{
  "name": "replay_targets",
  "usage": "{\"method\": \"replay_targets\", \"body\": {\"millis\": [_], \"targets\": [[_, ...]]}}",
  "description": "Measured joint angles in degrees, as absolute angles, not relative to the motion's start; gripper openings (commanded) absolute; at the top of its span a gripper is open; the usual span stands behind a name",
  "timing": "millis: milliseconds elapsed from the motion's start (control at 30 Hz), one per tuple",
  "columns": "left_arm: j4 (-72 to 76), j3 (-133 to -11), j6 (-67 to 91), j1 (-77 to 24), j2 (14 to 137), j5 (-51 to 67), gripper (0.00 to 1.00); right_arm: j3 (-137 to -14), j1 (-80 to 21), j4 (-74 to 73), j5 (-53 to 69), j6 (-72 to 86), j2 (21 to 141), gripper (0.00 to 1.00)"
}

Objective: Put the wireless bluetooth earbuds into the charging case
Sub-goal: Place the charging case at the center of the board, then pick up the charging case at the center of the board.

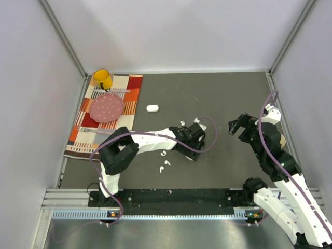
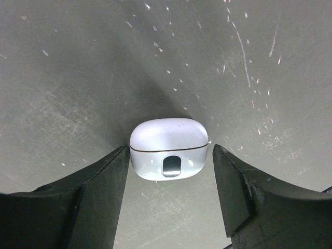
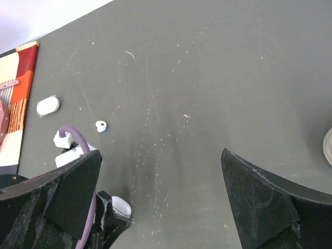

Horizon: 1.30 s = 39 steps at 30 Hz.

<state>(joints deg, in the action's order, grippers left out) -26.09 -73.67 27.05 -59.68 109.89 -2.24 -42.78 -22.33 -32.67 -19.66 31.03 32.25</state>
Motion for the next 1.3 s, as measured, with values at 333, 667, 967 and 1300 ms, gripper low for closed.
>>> {"method": "replay_targets", "body": {"millis": [333, 667, 967, 1300], "targets": [[-26.1, -71.7, 24.0, -59.7, 105.7, -2.3, 0.99, -42.8, -22.3, -32.7, -19.7, 29.8, 32.3, 0.99], [-26.2, -65.7, 24.4, -59.4, 88.6, -8.7, 0.99, -42.4, -22.2, -31.9, -15.0, 24.0, 35.6, 0.96], [-30.2, -61.0, 25.8, -54.0, 71.8, -11.2, 0.99, -32.4, -23.1, -22.3, 5.8, 22.1, 46.0, 0.78], [-30.0, -57.5, 27.2, -45.7, 56.1, -10.3, 0.99, -30.7, -41.8, -13.1, 2.4, 17.7, 59.8, 0.73]]}}
